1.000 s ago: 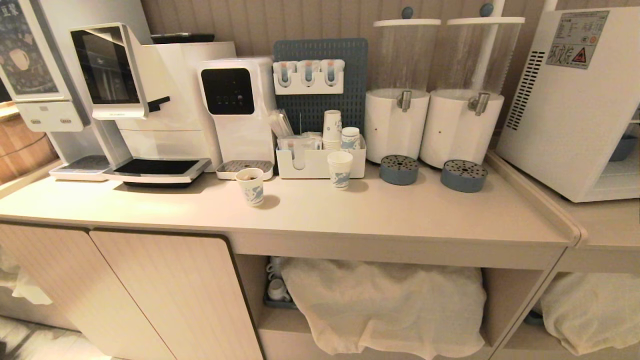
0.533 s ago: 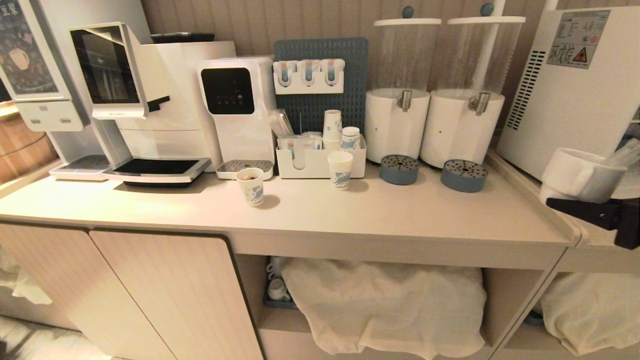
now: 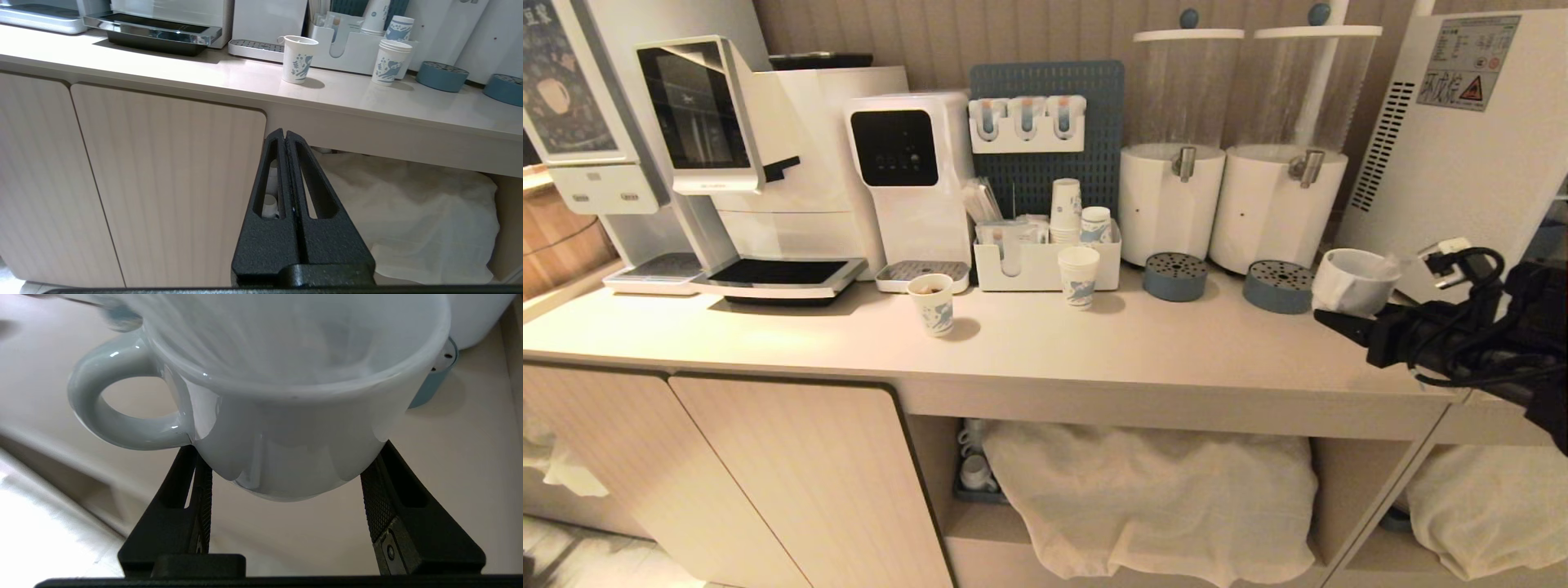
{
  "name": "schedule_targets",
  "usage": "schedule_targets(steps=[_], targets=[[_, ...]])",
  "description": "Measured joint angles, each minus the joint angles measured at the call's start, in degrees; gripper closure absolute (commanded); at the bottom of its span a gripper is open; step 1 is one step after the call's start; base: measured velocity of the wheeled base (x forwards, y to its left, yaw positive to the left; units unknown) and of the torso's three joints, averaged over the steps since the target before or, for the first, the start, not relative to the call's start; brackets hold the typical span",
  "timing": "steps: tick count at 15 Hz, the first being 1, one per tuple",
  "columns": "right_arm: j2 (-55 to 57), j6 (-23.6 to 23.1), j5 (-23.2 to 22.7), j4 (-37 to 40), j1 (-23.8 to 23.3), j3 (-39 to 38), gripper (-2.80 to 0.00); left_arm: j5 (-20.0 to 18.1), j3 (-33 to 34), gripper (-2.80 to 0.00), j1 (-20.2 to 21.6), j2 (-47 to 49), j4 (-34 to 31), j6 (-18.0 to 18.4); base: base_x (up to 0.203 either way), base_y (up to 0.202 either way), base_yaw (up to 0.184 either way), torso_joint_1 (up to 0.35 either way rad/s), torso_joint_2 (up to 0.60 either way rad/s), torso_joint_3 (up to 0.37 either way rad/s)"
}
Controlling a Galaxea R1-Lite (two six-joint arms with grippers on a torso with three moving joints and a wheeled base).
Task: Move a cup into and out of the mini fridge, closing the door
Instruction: Place the ceramic cup on the table
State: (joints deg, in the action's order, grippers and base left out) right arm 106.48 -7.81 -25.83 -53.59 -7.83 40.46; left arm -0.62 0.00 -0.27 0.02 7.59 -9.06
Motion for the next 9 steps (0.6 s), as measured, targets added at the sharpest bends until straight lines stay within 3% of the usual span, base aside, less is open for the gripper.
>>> schedule_targets(steps=[5, 9], targets=[[13.18, -0.13, 6.05, 0.32, 3.91, 12.29, 0.0, 0.02, 0.0, 0.0, 0.0, 0.0, -0.01, -0.01, 0.0, 0.0, 0.0, 0.0, 0.0, 0.0], [18.49, 0.15, 10.48, 8.41, 4.92, 21.25, 0.0, 0.02, 0.0, 0.0, 0.0, 0.0, 0.0, -0.01, 0.0, 0.0, 0.0, 0.0, 0.0, 0.0]])
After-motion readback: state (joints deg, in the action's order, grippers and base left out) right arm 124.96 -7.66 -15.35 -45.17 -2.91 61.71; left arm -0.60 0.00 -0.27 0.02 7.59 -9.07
